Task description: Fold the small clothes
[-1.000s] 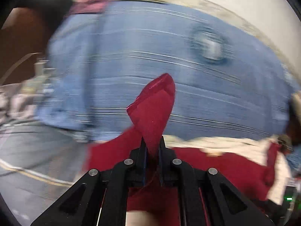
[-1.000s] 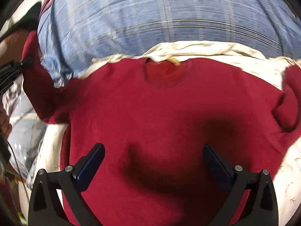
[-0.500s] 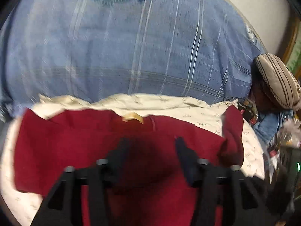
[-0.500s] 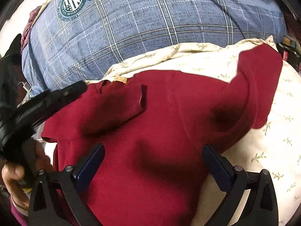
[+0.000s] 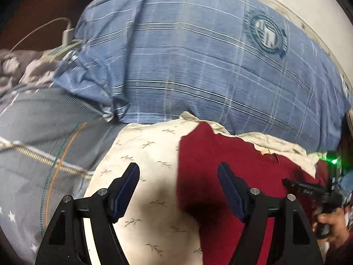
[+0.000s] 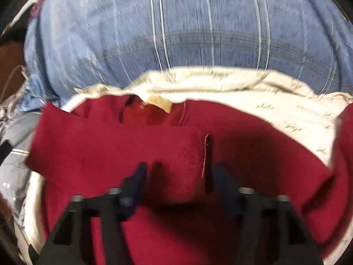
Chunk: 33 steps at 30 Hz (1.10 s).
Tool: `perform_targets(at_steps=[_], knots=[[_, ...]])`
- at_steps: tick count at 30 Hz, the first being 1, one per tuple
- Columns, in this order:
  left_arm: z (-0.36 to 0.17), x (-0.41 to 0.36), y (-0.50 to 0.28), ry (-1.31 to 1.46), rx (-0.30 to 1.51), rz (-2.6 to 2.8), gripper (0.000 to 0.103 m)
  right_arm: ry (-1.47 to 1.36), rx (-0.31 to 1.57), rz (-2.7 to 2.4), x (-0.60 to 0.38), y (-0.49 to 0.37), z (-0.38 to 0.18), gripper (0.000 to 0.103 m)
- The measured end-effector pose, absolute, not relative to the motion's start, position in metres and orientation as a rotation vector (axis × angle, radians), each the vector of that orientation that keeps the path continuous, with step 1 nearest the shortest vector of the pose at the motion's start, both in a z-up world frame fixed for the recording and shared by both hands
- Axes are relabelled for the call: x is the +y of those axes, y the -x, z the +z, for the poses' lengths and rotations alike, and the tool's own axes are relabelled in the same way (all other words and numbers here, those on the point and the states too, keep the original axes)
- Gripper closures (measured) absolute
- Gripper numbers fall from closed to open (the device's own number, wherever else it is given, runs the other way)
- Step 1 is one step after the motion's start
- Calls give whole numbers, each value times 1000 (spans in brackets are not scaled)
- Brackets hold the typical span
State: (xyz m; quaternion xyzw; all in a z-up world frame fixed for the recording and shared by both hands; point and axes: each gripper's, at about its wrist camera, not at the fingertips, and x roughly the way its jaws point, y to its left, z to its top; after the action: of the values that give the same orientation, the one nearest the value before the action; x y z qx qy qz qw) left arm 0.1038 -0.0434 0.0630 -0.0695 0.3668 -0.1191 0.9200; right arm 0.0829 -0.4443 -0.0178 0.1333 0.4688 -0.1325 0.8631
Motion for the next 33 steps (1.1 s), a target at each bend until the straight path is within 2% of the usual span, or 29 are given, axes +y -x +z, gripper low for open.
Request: perform_targets(at_steps=[1,3,4,9,13,15,16,17,18,20,23,25,26,27,33], knots=[[62,-42,-99,141,754,-240,30,-273,967,-280,-444,-82,-17,60],[65,-45,-102,122,752,-230,30,-263,956,-277,-443,-79,-12,92],[68,-44,-97,116,748,-231,30,-264,937,-276,-444,-75,-5,96],[74,-52,-73,105,729,-264,30,-247,785,-350,-466,-35,37,100],[65,-69,-79,62,766,-272,30,-323,822,-439,-501,-30,31,100],[63,-72,-80,70,769,-280,30,-448,823,-328,-510,-28,23,89],[64,-71,-79,76,764,-282,30,-485,813,-280,-509,-27,21,80],[64,-71,-79,77,763,-281,30,-502,806,-242,-504,-29,20,47],[64,-71,-80,70,768,-278,30,-498,792,-220,-497,-31,20,24],[64,-70,-81,57,777,-268,30,-461,784,-192,-482,-40,20,22],[65,-67,-82,57,786,-260,30,-407,900,-182,-466,-67,1,25],[67,-63,-81,61,784,-249,30,-372,971,-181,-457,-82,-19,55],[68,-61,-80,62,781,-243,30,-328,971,-210,-455,-82,-21,77],[70,-59,-80,62,778,-237,30,-289,935,-229,-452,-78,-15,95],[73,-51,-82,83,761,-215,30,-275,755,-303,-473,-36,35,96]])
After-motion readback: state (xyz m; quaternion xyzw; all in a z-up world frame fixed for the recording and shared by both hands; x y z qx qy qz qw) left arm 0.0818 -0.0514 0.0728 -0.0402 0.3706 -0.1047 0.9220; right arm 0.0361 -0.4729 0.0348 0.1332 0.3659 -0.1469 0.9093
